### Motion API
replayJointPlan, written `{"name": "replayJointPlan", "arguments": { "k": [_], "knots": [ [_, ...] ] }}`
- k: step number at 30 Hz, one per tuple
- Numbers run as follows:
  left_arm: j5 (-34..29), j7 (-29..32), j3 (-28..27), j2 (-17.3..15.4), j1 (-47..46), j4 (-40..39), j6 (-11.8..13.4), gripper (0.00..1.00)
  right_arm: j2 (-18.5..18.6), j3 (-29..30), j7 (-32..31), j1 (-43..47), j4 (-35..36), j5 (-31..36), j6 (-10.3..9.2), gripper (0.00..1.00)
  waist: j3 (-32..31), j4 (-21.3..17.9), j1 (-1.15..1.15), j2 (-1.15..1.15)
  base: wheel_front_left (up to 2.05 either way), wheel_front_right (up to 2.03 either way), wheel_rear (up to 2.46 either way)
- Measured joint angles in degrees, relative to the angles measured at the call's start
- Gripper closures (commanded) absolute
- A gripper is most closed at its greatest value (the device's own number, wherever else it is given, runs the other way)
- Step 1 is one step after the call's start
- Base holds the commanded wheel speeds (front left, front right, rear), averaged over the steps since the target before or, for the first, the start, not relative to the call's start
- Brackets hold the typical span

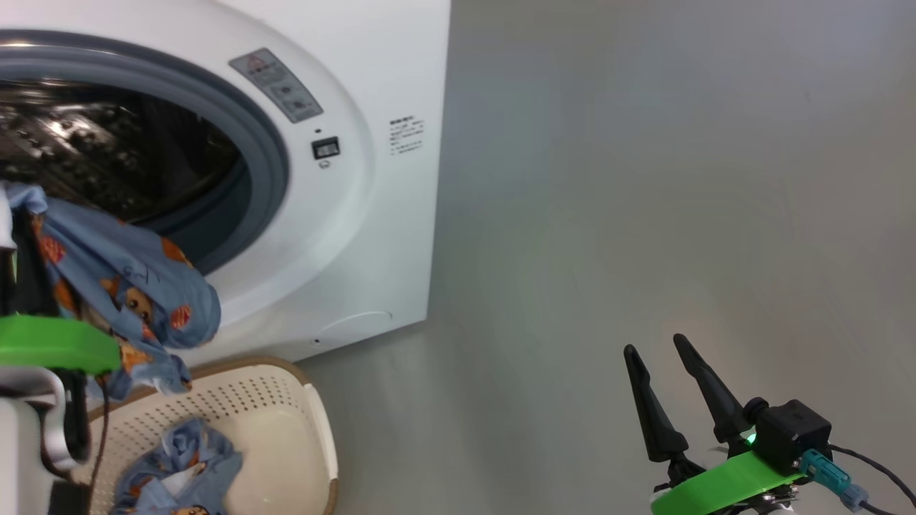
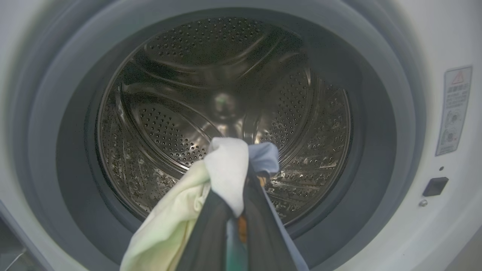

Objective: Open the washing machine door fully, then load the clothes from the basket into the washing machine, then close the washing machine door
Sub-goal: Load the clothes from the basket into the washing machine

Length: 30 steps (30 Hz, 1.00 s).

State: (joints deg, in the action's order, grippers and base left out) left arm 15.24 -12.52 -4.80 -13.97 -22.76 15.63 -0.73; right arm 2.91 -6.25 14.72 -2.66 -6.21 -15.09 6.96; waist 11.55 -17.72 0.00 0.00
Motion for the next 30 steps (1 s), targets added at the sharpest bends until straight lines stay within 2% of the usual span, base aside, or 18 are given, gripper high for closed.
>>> {"name": "replayJointPlan", "arguments": {
  "k": [12, 21, 27, 30],
  "knots": [
    [-1.92, -0.19, 0.49, -5.25, -15.29, 16.73, 0.38, 1.00, -0.22, -2.80, 0.00, -2.89, -0.18, -1.72, 0.00, 0.00, 6.95, -4.29, 0.00, 0.00, 0.00, 0.00, 0.00],
    [-3.70, -1.07, 2.05, -7.02, -29.39, 26.03, 0.41, 1.00, -0.35, -6.11, 0.00, -4.32, -0.40, -2.36, 0.00, 0.00, 13.22, -6.13, 0.00, 0.00, 0.00, 0.00, 0.00],
    [-5.04, -1.32, 2.79, -10.42, -37.51, 32.05, 0.41, 1.00, -0.43, -7.27, 0.00, -5.78, -0.35, -2.74, 0.00, 0.00, 17.39, -7.20, 0.00, 0.00, 0.00, 0.00, 0.00],
    [-5.66, -1.65, 3.05, -10.85, -41.57, 33.87, 0.48, 1.00, -0.52, -7.73, 0.00, -5.78, -0.31, -2.77, 0.00, 0.00, 19.32, -7.57, 0.00, 0.00, 0.00, 0.00, 0.00]
  ]
}}
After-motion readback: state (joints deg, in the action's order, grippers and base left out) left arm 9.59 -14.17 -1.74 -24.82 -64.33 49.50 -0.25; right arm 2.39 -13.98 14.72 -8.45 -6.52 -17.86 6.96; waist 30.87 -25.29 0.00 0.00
